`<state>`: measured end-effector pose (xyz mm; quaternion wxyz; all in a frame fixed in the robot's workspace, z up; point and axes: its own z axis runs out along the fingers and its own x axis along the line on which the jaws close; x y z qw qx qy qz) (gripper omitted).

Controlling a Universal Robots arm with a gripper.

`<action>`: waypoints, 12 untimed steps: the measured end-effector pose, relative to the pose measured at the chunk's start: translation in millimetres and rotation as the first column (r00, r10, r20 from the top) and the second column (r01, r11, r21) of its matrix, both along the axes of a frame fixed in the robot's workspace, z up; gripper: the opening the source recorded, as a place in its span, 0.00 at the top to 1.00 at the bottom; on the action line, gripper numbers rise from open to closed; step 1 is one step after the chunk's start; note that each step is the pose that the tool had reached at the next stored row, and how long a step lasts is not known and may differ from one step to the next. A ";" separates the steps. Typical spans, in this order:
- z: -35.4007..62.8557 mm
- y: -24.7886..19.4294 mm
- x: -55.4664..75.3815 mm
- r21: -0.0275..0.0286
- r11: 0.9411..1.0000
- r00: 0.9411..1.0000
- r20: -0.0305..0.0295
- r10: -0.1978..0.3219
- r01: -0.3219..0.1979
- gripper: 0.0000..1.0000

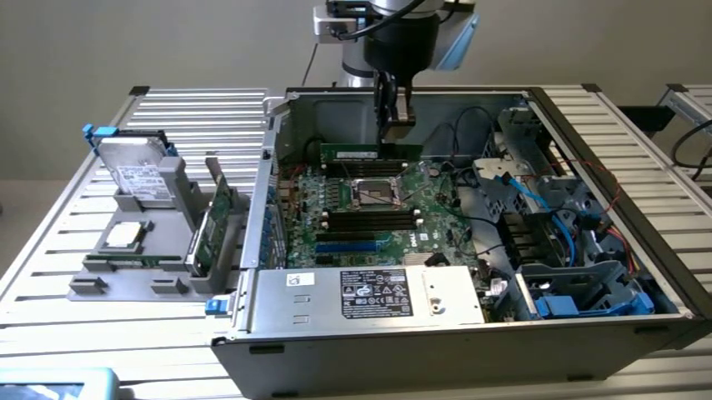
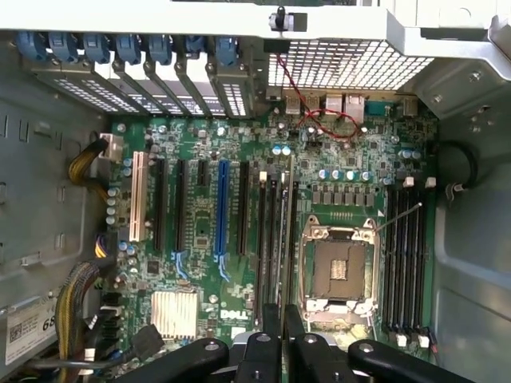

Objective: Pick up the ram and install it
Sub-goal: 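Insert the ram into the slot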

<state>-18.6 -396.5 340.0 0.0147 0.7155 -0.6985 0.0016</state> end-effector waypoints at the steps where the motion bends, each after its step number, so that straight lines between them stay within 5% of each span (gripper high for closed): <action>1: -1.3 0.2 0.1 -0.001 1.000 1.000 0.001 0.000 0.000 0.86; 12: -14.7 0.7 3.1 -0.003 1.000 1.000 0.019 0.000 0.000 0.86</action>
